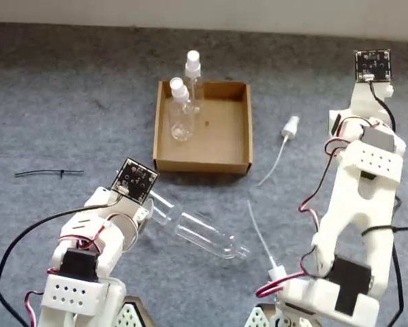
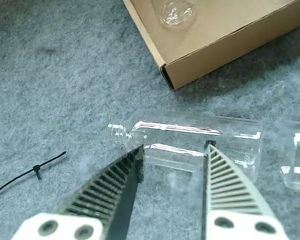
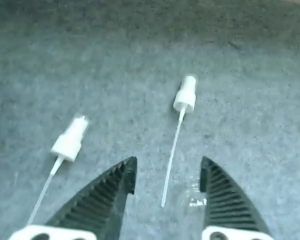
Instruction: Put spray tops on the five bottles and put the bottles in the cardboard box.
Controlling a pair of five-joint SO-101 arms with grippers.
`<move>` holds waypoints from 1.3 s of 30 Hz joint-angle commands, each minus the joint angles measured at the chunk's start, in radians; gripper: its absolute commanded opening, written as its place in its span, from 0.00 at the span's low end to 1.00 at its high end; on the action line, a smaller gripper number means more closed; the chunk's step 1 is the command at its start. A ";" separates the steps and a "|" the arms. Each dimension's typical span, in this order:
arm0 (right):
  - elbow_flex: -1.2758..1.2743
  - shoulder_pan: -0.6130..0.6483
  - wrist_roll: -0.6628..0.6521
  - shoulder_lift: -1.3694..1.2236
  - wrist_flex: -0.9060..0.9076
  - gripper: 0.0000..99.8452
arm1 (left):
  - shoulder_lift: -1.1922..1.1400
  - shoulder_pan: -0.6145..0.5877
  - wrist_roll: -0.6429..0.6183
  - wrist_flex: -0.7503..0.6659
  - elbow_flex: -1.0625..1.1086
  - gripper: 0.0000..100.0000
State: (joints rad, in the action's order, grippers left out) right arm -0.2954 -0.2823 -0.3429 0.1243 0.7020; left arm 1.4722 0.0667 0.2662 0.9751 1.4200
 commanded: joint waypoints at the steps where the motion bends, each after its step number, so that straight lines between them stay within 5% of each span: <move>1: 0.093 -0.025 0.049 -0.137 -0.082 0.24 | 0.008 0.016 -0.005 -0.028 -0.007 0.18; 18: 1.271 -0.031 0.063 -1.156 0.065 0.24 | 0.008 0.016 -0.005 -0.034 0.005 0.18; 30: 1.972 -0.042 0.160 -1.646 0.065 0.24 | 0.008 0.016 -0.005 -0.034 0.005 0.18; 34: 2.089 -0.050 0.158 -1.713 0.082 0.12 | 0.008 0.016 -0.005 -0.034 0.005 0.18; 39: 2.094 -0.062 0.158 -1.661 0.323 0.00 | 0.008 0.016 -0.005 -0.034 0.005 0.18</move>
State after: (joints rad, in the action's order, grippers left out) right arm 1.6579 -0.3253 -0.1910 -1.5957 0.8830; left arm 1.4722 0.0667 0.2662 0.9582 1.4339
